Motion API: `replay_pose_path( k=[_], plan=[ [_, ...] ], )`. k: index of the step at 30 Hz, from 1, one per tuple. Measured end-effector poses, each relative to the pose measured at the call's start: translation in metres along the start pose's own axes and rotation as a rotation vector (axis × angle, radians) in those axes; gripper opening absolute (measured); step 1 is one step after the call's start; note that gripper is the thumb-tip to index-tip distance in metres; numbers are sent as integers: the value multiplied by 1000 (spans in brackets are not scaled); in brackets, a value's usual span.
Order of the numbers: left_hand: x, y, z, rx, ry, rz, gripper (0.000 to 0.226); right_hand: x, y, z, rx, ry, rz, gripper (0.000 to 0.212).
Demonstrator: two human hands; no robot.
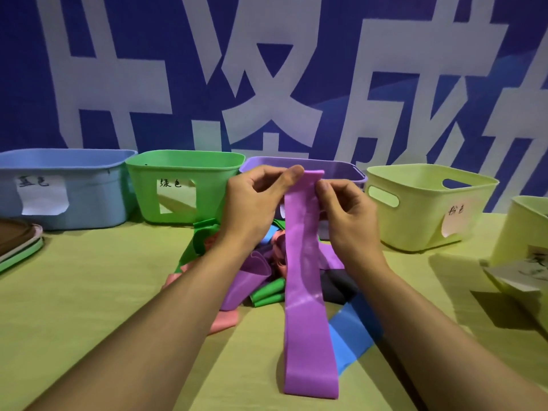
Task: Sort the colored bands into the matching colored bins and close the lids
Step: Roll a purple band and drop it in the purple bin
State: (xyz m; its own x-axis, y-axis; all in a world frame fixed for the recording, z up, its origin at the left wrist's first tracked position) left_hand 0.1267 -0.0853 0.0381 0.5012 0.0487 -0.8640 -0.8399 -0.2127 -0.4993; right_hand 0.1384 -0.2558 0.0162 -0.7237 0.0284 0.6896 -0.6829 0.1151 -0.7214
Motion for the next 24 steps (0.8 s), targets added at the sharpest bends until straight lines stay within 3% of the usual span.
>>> replay_pose_path(
  k=[6, 15, 24],
  plan=[
    [3, 4, 4, 12, -59, -16, 2, 3, 3, -1, 33, 18, 3, 12],
    [6, 7, 1, 50, -42, -14, 9, 4, 5, 1, 16, -16, -89, 36],
    [3, 11, -6, 123, 3, -25, 13, 3, 0, 6, -3, -83, -64, 15]
  ],
)
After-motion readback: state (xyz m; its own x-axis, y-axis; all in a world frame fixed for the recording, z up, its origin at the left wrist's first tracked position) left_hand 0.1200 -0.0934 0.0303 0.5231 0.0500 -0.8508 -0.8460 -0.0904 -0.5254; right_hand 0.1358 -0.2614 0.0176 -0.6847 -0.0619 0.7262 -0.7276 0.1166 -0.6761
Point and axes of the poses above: each hand's wrist, its own y-axis away from the middle knuckle, its own z-axis out of the back of the hand, x = y × z, the point moved 7 cm from there along -y, towards the middle knuckle, and after that the axes turned 8 degrees about z, right-handed, at the moved point
